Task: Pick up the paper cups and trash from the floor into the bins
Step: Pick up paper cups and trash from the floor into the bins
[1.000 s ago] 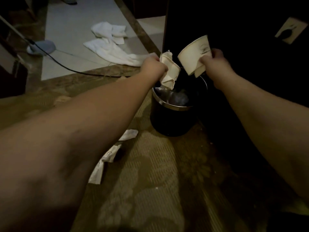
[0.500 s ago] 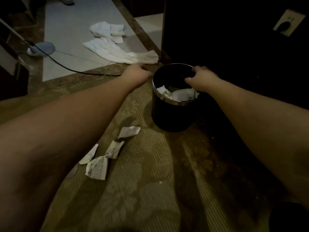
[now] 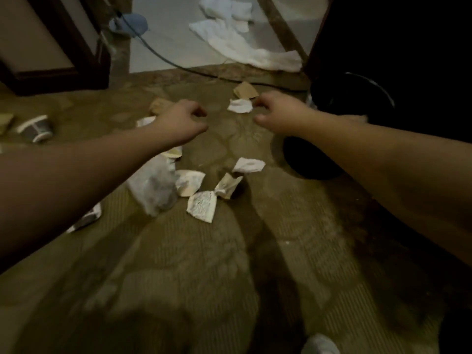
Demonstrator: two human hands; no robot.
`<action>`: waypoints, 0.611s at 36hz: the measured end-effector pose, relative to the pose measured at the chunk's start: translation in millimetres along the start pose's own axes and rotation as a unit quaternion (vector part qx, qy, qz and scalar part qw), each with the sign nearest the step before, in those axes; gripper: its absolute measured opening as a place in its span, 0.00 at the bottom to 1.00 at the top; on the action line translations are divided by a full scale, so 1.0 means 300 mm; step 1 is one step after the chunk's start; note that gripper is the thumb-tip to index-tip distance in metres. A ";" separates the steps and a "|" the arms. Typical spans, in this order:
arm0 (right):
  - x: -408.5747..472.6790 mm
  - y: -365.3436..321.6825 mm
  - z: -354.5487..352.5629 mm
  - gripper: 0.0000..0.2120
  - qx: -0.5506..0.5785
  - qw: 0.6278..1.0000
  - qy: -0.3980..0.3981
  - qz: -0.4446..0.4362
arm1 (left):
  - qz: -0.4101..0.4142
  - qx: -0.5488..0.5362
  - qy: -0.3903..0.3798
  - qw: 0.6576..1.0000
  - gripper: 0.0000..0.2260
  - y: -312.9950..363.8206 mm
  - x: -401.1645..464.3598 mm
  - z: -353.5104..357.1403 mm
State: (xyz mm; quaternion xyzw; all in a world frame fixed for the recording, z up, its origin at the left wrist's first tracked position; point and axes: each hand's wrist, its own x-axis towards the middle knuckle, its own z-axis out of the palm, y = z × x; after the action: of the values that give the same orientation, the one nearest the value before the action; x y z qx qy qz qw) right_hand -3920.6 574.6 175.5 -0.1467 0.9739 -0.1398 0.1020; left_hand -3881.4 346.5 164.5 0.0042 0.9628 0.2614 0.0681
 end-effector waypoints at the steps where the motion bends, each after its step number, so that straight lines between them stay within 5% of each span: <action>1: 0.001 -0.028 0.045 0.23 -0.007 1.000 -0.017 -0.010 | -0.012 -0.002 -0.002 1.000 0.18 -0.054 -0.030 0.002; 8: -0.033 -0.165 0.353 0.20 -0.041 0.985 -0.162 -0.052 | -0.092 -0.014 -0.060 0.994 0.13 -0.416 -0.246 0.087; 15: -0.061 -0.203 0.593 0.20 -0.087 0.968 -0.222 -0.084 | -0.111 0.025 -0.101 0.988 0.14 -0.649 -0.386 0.231; 22: -0.024 -0.204 0.745 0.24 -0.137 0.965 -0.212 -0.078 | -0.160 0.031 -0.021 0.986 0.35 -0.743 -0.318 0.291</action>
State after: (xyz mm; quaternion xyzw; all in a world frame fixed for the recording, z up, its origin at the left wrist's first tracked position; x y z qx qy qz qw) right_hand -3844.4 466.5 -14.9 -0.2609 0.9256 0.0214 0.2734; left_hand -3769.2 193.8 -10.2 -0.1425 0.9571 0.2171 0.1288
